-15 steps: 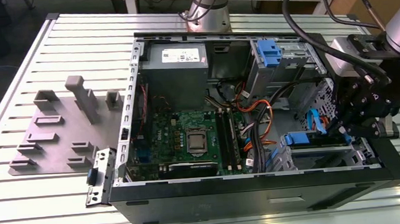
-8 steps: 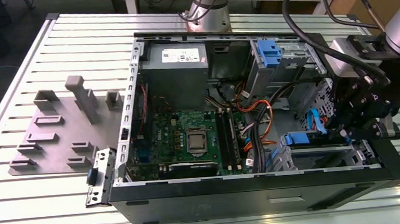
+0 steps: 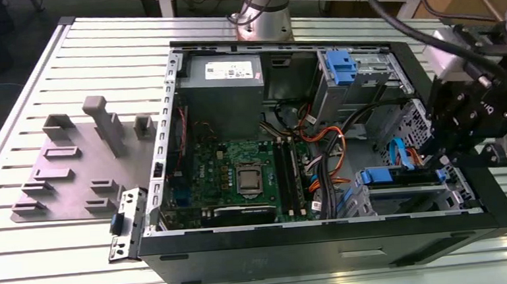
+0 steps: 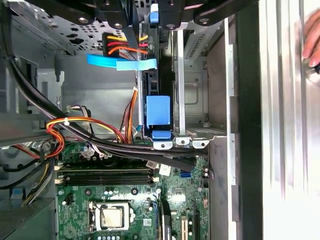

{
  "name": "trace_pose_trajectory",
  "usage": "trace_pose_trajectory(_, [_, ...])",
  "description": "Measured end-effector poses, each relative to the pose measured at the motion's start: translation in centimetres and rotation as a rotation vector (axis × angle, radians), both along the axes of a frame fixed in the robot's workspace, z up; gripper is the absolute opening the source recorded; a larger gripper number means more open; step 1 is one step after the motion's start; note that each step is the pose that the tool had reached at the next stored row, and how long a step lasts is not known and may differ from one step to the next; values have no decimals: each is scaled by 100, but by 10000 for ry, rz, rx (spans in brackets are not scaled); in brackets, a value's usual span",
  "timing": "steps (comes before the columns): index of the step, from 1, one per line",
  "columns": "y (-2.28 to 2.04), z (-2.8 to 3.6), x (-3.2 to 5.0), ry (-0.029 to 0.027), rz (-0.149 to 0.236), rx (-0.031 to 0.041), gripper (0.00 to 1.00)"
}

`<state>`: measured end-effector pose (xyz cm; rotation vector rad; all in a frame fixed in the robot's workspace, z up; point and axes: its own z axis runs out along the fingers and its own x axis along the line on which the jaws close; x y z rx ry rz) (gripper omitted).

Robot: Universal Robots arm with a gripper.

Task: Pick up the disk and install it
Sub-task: 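Insert the second disk wire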

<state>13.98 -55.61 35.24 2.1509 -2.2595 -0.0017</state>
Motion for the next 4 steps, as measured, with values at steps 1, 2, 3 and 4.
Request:
trace_pose_trajectory(1, [0,26,0,1,0,0,30])
trace_pose_trajectory(2, [0,38,0,0,0,-2,30])
trace_pose_trajectory(3, [0,38,0,1,0,1,30])
trace_pose_trajectory(4, [0,37,0,1,0,2,30])
